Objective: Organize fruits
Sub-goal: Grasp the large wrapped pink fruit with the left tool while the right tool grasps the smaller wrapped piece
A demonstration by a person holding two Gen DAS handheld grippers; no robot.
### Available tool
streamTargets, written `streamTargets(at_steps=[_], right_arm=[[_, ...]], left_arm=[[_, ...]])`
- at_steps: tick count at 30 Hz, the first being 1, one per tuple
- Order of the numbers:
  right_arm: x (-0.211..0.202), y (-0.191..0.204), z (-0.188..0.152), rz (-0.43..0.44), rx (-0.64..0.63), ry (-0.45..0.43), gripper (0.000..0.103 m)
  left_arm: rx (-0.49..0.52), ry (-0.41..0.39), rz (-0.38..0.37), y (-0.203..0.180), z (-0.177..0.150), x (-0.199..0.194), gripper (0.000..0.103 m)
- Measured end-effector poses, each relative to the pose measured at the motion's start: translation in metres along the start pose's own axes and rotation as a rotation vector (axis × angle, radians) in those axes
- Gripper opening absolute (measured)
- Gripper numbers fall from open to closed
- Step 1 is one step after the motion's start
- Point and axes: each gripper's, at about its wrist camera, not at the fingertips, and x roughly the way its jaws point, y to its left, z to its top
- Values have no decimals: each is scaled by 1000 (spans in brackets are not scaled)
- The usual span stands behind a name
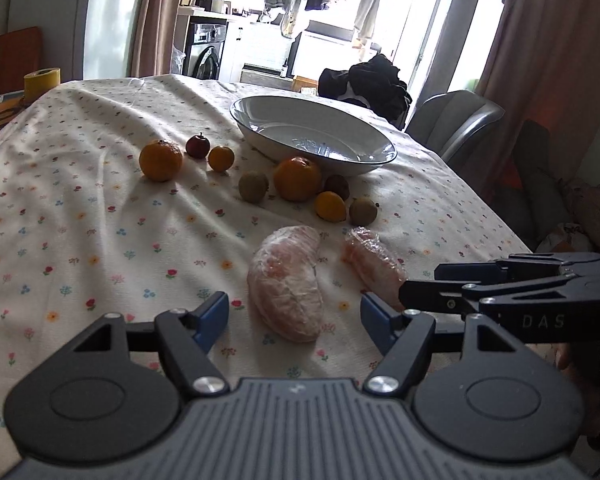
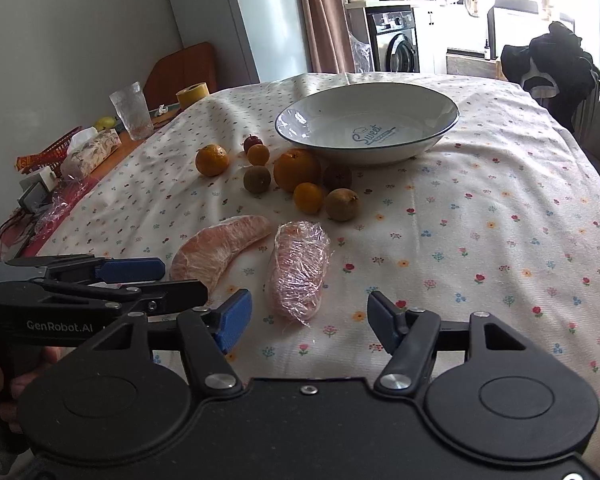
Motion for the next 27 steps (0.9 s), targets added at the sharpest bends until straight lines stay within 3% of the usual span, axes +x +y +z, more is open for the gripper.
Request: streamTargets(at_steps=[6,10,16,22,27], right_arm=[[11,-1,2,10,-20,13,46],[8,3,0,-12,-63,17,34],[1,0,1,-38,-47,23,32],[8,9,6,-46,-109,16,37],[21,15,10,-40,-149,19,39]], left_arm=[[43,-14,25,-8,0,9,64],[52,-11,55,-5,2,9,47],[26,-10,31,4,3,5,35],[33,-12,56,1,6,3,34],[58,2,82,-7,8,14,42]])
